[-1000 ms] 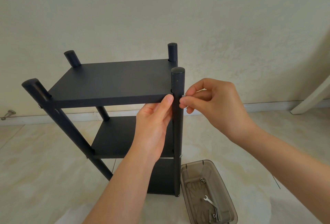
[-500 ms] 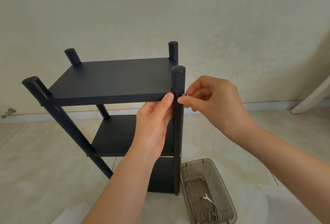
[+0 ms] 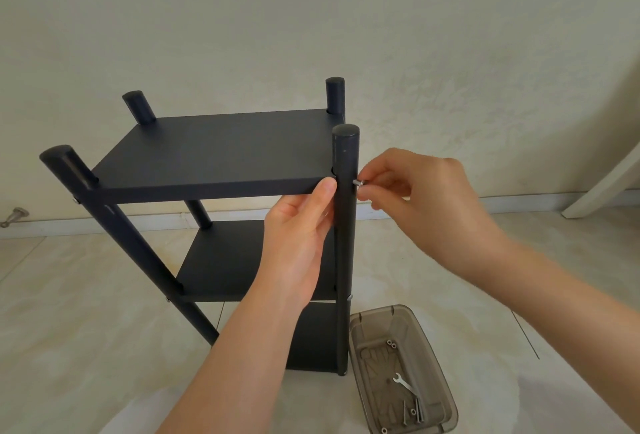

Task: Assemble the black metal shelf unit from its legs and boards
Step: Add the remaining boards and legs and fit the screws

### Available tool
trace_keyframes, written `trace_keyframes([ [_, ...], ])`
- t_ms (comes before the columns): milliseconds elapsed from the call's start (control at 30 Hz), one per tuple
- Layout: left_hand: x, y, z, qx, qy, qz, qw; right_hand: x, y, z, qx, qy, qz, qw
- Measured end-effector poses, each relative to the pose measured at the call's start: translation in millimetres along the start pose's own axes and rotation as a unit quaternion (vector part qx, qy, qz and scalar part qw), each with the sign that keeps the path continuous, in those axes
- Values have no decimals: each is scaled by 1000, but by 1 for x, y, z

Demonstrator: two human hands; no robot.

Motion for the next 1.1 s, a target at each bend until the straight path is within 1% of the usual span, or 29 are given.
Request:
trace_keyframes([
  [33,0,0,0,4,0,0,1000,-2,3,2,6,89,-66,994],
  [67,0,0,0,7,-2,0,1000,-2,4,4,10,131,-110,985],
  [100,0,0,-1,9,-3,0,1000,-2,5,5,16,131,-120,984],
  [133,0,0,-1,8,-3,-1,1000,-2,5,5,25,110,-106,988],
  [200,0,1,-1,4,-2,1,1000,0,3,3,45,21,-37,998],
  [233,0,1,0,3,-2,1,1000,2,2,2,51,-23,-8,998],
  [267,0,1,0,3,-4,1,1000,3,1,2,55,-42,2,998],
  [300,0,1,0,4,-6,1,1000,2,2,3,55,-31,-6,998],
  [400,0,1,0,7,-10,1,1000,2,5,8,51,69,-63,994],
  [433,0,1,0,7,-10,1,1000,2,6,8,48,69,-53,995],
  [533,0,1,0,9,-20,4,1000,1,3,10,13,-6,40,999],
  [567,1,1,0,9,-23,5,1000,1,3,11,2,-11,54,998],
  [700,2,2,0,10,-5,2,1000,-1,4,11,4,42,33,999],
  [833,1,2,0,9,-2,-2,1000,0,7,11,22,104,-41,994],
  [900,1,2,1,10,-4,1,1000,0,7,12,29,118,-60,991],
  [1000,1,2,1,13,-7,6,1000,2,5,11,27,105,-55,993],
  [1100,0,1,2,18,-8,10,1000,2,3,10,13,50,-11,999],
])
Point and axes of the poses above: each hand's wrist, its own y-axis away from the middle knuckle, its own z-axis out of the palm, x = y × z, the point moved 1 cm from there along -y, towards the middle knuckle, and after that the axes turned 7 degrees about -y, right-handed, at the moved point
